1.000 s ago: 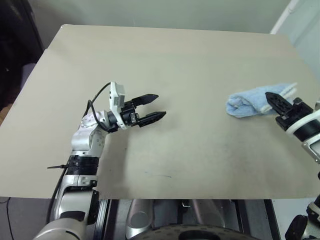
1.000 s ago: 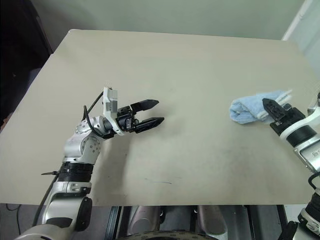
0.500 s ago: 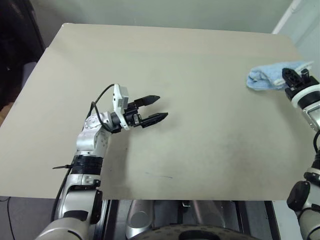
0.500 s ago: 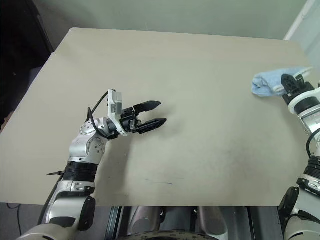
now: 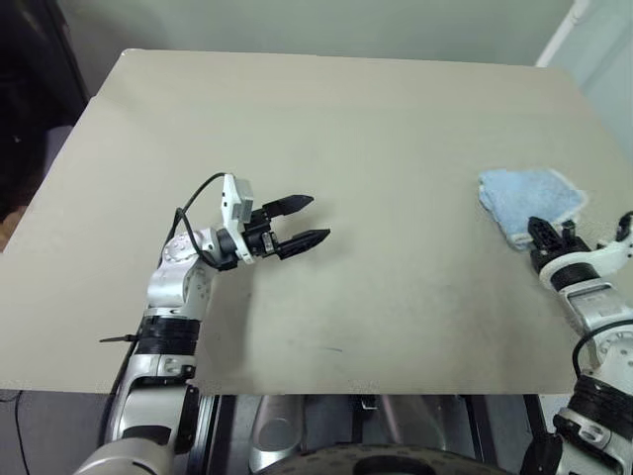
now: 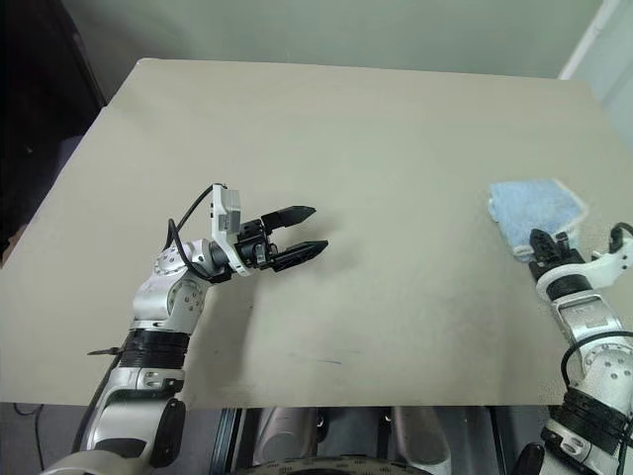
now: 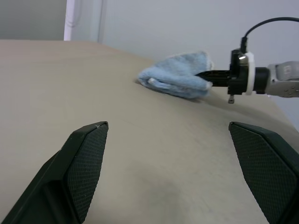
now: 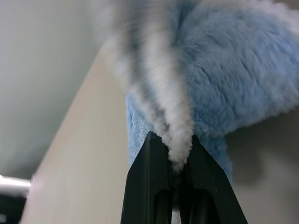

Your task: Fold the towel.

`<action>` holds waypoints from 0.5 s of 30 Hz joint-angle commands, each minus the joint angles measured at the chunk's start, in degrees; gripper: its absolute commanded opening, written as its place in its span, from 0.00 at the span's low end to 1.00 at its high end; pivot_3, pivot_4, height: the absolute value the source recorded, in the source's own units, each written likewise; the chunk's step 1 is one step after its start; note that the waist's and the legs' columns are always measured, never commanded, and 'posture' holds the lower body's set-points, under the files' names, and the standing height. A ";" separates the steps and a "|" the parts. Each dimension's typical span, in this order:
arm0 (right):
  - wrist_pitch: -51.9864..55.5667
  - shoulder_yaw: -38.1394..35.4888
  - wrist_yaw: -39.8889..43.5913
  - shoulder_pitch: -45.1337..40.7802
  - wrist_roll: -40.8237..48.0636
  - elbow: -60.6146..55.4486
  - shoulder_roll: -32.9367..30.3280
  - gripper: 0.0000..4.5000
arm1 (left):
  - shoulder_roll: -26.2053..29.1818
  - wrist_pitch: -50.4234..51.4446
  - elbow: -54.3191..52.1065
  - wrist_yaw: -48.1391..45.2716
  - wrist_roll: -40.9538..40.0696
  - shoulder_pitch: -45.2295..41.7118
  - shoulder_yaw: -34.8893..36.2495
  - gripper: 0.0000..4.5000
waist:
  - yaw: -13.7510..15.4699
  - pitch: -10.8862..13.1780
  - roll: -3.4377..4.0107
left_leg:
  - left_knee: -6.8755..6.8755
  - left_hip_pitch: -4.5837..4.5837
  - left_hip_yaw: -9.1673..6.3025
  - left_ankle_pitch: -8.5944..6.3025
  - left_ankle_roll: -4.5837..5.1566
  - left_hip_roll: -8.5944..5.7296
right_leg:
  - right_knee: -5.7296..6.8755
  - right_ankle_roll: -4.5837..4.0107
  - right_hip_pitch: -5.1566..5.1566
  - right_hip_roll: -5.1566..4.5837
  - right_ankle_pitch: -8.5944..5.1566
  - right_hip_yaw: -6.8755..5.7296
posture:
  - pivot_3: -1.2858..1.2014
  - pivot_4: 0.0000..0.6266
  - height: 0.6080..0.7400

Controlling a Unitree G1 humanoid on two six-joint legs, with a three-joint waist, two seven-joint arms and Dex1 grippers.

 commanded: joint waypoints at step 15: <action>-8.04 -1.84 -13.96 4.17 5.62 -4.04 2.74 0.01 | -1.01 -0.10 -1.21 -0.71 0.24 -1.86 -2.20 1.00 | -0.01 -0.01 0.05 | -0.04 0.02 -0.01 -0.14 -0.01 -0.02 | -0.01 0.11 0.01 0.00 -0.17 0.03 | 0.52 0.24 0.68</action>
